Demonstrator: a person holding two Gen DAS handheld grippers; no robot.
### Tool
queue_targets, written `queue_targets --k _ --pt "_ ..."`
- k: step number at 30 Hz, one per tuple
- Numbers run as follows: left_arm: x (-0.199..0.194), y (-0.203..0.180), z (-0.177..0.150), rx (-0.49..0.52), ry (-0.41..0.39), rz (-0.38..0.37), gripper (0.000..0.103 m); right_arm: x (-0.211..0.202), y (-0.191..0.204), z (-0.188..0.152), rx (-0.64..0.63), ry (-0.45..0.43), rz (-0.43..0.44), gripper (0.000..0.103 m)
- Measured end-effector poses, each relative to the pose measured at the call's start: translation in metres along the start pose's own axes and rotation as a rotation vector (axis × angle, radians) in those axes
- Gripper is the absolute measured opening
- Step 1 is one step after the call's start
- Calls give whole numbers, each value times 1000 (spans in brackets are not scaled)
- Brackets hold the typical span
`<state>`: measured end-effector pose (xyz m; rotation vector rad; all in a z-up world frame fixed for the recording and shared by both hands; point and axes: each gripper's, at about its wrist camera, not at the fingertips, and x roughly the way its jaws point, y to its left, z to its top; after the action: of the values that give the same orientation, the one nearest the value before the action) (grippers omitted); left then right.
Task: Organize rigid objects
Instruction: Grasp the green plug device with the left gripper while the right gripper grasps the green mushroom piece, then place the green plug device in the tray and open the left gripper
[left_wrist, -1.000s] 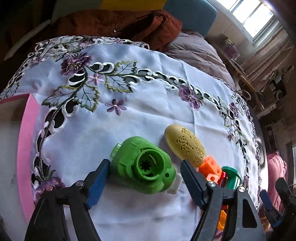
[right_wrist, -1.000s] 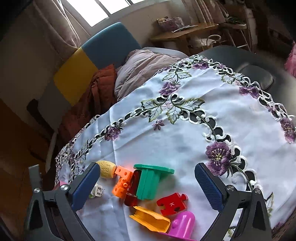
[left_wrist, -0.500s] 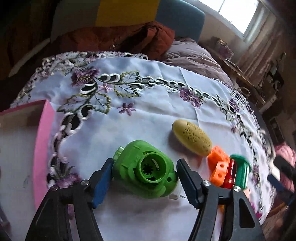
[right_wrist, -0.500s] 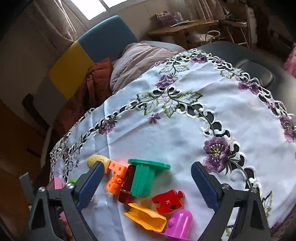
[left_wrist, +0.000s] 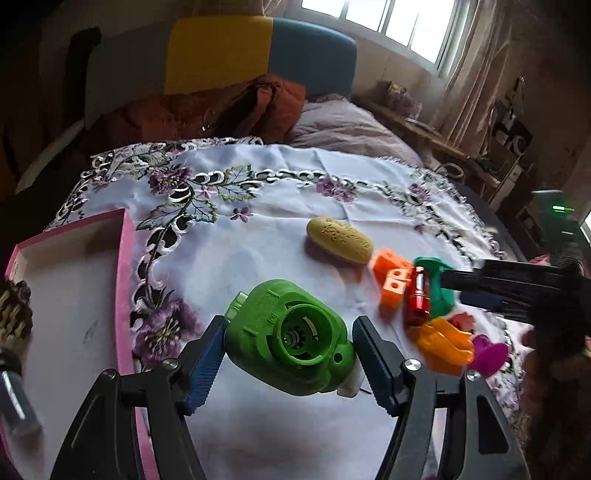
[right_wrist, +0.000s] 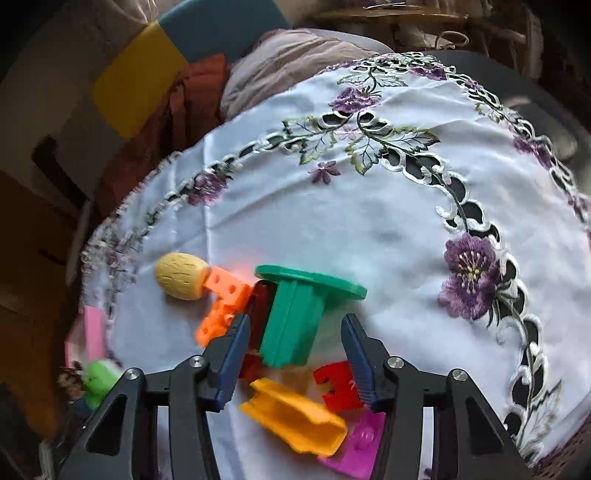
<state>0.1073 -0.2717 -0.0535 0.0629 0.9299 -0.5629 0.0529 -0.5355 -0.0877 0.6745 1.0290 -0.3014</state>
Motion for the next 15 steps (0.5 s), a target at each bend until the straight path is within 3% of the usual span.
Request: queue_targets --k 5,15 --pt "-34 6 -11 -11 -46 -35 70 19 -5 4 -8 46 -99 31" --pt "-97 64 -32 -106 -120 -24 70 25 -3 2 -42 49 -135 31"
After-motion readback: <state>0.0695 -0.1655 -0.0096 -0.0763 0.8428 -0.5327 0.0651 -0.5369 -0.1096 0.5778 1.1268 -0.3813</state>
